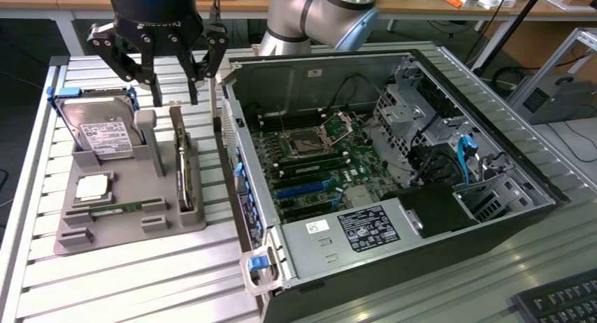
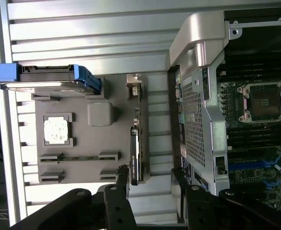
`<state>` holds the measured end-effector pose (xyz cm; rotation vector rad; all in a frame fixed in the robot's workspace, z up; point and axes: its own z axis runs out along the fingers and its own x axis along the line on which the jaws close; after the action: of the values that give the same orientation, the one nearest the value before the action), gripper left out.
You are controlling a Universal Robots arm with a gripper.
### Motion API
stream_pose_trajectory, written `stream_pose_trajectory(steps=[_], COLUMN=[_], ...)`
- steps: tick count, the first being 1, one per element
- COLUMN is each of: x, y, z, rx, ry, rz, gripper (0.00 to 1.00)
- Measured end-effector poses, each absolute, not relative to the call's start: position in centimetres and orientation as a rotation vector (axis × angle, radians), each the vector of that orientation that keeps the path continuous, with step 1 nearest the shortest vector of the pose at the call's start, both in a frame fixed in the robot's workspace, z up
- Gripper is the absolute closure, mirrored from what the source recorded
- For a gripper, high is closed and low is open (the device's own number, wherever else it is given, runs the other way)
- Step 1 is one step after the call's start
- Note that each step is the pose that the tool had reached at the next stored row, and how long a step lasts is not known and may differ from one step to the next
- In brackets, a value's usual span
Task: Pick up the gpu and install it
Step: 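Pick up the gpu and move the gpu toward the slot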
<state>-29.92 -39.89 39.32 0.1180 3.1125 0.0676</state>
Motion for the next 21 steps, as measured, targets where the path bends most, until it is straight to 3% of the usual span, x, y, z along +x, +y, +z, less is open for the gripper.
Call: stream_pose_trajectory(steps=[21], x=[-30.0], y=[-39.9], z=[38.0], rx=[0.118], ry=[3.113], rz=[0.068], gripper=[0.52])
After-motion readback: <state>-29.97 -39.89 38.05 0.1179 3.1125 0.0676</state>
